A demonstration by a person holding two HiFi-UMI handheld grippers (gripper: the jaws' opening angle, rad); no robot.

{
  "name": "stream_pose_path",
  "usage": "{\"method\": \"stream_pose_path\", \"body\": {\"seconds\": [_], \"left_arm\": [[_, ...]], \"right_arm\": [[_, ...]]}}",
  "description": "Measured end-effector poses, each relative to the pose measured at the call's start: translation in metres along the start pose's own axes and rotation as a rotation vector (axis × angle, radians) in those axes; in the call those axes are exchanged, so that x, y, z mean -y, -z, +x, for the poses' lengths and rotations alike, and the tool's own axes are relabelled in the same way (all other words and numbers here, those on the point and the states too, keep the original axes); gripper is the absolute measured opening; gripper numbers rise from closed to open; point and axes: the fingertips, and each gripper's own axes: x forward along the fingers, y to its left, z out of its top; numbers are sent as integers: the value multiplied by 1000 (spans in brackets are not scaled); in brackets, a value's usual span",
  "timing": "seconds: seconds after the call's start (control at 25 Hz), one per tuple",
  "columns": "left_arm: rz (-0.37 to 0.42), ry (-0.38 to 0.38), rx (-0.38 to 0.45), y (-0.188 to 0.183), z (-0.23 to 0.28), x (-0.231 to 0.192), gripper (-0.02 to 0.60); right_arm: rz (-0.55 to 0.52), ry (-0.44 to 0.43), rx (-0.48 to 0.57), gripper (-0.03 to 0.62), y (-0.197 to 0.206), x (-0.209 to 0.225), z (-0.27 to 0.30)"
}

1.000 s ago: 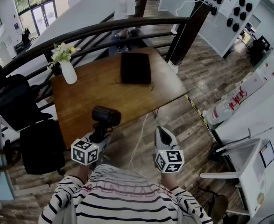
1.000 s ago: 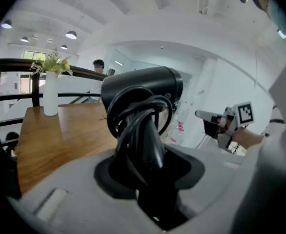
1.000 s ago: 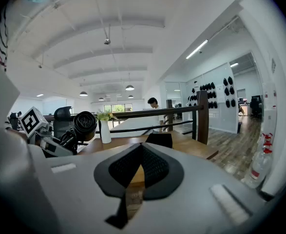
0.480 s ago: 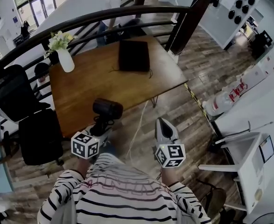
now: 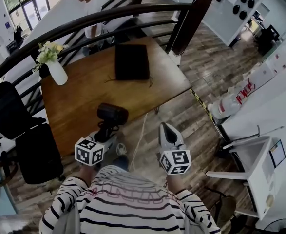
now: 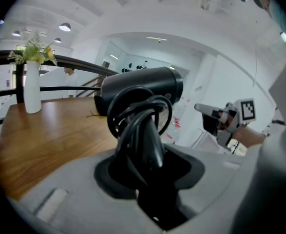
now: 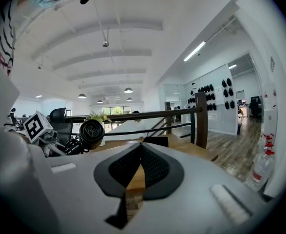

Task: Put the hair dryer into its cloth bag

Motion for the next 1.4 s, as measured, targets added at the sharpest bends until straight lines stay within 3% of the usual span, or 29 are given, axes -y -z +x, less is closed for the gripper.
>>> {"method": "stream_pose_path", "body": {"seconds": [0.28, 0.64, 0.96, 1.2, 1.4], "left_arm": [[1, 12, 8, -65, 61, -47, 155], [-4, 5, 16, -120, 93, -120, 155], [-26, -15, 2, -131, 113, -156, 154], [-65, -64, -4, -129, 124, -174, 153], [-96, -121, 3, -132, 140, -185, 153]], "right_arm": [[-40, -20, -17, 0, -27, 43, 91], [-106, -54, -56, 29, -44, 48, 194], [-102, -67, -90, 61, -40, 60, 247], [-113, -126, -126, 77, -29, 68, 282], [-213, -211, -173, 110, -19, 80, 319]]}}
